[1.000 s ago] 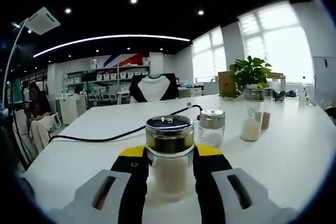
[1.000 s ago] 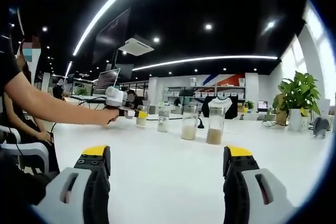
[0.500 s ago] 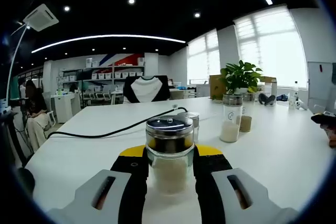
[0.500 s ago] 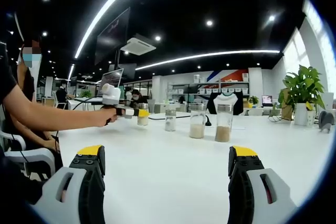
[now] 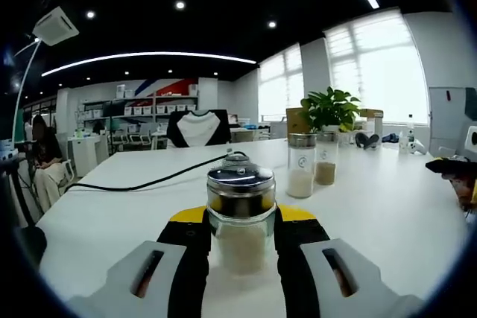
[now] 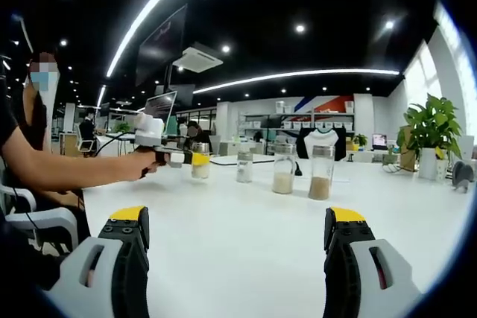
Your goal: Rotate the seasoning bottle until the label or dispensing opening points toward the visible target arrow and the bottle remains upright within the marked orientation range
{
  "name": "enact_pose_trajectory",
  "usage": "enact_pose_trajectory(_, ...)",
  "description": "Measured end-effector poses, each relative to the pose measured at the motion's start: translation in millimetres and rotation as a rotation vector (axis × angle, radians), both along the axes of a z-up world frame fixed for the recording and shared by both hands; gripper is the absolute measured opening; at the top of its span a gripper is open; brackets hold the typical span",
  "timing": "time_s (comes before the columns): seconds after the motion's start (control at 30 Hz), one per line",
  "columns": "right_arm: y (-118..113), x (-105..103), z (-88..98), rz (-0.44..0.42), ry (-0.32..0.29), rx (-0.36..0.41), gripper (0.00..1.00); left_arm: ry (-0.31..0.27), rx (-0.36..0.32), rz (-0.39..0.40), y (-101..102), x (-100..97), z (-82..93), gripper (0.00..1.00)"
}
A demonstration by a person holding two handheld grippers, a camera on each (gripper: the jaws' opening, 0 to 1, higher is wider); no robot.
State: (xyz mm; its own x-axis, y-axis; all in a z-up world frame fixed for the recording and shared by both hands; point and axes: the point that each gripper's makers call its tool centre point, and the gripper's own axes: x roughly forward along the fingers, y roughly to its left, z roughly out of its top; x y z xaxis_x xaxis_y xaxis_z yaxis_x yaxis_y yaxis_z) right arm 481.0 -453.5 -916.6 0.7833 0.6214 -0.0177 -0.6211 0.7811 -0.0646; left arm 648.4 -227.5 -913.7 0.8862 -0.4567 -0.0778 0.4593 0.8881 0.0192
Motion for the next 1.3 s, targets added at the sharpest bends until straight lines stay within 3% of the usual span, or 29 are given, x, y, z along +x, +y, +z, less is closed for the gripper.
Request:
enact_pose_trajectory(0.23, 4.9, -1.7, 1.6, 0.009, -0.005, -0.005, 0.99, 0.014, 0.000, -0.014, -7.9, -15.7, -2.8, 0.35)
enact_pose_trajectory(0.4, 6.3, -2.6, 2.5, 0.011, -0.005, -0.002, 0.99, 0.010, -0.063, -0.099, -28.2, -36.4, 0.5, 0.35)
enact_pose_trajectory(0.57, 8.5, -5.3, 1.5, 0.022, -0.005, -0.005, 0.99, 0.004, -0.042, -0.137, -43.6, -58.4, -3.2, 0.35)
enact_pose_trajectory(0.67, 9.0, -6.6, 1.4, 0.028, -0.005, -0.003, 0.99, 0.027, -0.095, -0.158, -49.9, -69.6, -4.8, 0.35)
enact_pose_trajectory(0.8, 8.6, -9.4, 4.1, 0.035, -0.015, 0.003, 0.99, 0.011, -0.015, -0.138, -54.7, -81.7, -8.9, 0.35)
enact_pose_trajectory(1.07, 12.4, -15.4, 8.4, 0.058, -0.031, 0.007, 0.99, 0.018, -0.014, -0.176, -81.9, -113.4, -9.7, 0.35)
enact_pose_trajectory(1.3, 17.9, -18.7, 9.8, 0.076, -0.040, -0.005, 0.98, 0.021, -0.009, -0.197, -93.9, -125.3, -16.3, 0.35)
